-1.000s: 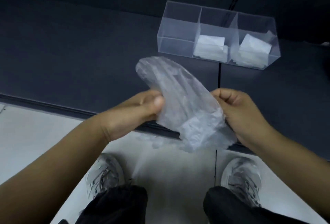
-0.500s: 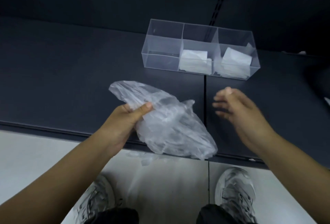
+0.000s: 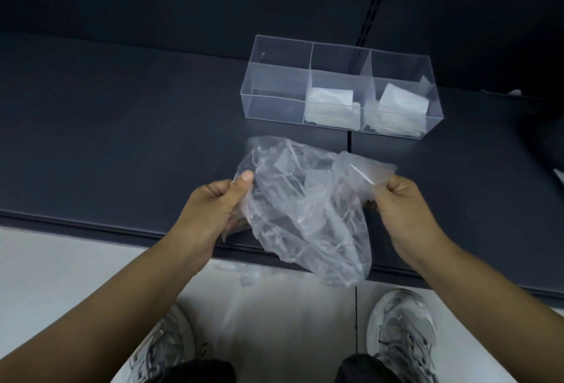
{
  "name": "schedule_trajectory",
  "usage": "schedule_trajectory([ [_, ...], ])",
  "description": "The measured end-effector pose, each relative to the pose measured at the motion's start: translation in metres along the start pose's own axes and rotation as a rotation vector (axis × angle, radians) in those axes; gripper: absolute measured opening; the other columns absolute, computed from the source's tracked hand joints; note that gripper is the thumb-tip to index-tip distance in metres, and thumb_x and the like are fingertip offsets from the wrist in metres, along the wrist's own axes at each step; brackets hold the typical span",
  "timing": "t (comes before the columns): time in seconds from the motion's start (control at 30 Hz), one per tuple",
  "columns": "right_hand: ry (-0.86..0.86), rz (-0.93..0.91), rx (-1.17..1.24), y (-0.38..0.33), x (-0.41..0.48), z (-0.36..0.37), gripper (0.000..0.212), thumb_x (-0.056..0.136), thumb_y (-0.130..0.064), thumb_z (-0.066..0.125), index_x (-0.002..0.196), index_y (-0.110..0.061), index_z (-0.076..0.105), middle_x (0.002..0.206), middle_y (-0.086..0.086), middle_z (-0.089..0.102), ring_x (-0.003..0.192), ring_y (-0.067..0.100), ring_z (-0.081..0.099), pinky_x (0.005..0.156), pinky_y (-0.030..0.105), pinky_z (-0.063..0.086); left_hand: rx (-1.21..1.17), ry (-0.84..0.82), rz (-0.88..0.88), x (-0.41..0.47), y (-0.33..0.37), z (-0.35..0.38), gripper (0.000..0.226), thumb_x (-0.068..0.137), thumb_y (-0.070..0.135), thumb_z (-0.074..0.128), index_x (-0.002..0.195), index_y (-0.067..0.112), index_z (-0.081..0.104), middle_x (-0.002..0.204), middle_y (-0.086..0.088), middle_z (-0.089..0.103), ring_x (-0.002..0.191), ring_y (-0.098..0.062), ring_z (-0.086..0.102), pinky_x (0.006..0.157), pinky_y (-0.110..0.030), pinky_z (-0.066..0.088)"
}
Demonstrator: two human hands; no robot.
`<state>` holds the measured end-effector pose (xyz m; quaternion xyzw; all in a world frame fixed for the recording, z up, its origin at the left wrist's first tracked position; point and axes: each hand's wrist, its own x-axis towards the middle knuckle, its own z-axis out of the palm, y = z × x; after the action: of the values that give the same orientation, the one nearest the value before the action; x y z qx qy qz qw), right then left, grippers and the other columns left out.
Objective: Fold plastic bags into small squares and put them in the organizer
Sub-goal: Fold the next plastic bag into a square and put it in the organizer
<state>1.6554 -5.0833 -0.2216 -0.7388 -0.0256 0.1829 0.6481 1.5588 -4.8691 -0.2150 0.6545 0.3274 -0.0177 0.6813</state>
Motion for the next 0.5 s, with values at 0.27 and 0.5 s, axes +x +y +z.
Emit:
schedule_trajectory([
  [0.27,0.029,0.106,0.023,-0.008,-0.003,0.007,0.026,0.097,-0.015,0.053,0.078,-0.008,0.070,0.080,0.015,0.064,0.076,0.026,0.053,0.077,0.041,0.048,0.548,-0.101,0.647,-0.020,0.001,0.004,0.064,0.073,0.079,0.051,0.124,0.041,0.047,0.136,0.024,0.037,0.132,-0.001,0.030,0.108,-0.030,0.026],
  [0.5,-0.272,-0.002,0.026,-0.017,-0.002,-0.011,0.073,0.072,-0.083,0.040,0.131,-0.039,0.048,0.128,-0.004,0.061,0.111,0.006,0.060,0.094,0.027,0.044,0.285,-0.062,0.519,-0.012,0.003,0.011,0.010,0.083,0.041,0.062,0.089,0.036,0.067,0.093,0.019,0.067,0.092,0.001,0.063,0.077,-0.013,0.046],
])
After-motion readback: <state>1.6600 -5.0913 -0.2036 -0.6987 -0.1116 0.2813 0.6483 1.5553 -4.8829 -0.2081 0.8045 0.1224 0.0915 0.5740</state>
